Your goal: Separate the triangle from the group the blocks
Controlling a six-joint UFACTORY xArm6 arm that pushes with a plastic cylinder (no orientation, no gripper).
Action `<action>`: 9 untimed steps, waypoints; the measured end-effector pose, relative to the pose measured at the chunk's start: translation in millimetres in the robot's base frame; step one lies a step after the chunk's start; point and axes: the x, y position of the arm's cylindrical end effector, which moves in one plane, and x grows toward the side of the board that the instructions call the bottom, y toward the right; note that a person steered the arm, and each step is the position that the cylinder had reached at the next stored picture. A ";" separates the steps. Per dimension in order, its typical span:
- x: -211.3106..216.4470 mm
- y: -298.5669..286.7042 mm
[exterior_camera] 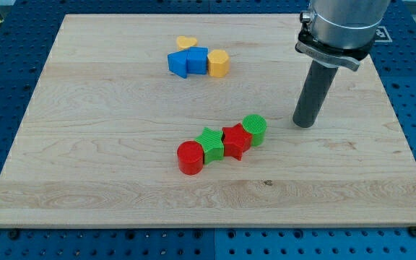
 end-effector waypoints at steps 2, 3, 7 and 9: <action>0.0 0.1; -0.8 0.8; -48.1 -70.6; -79.5 -193.5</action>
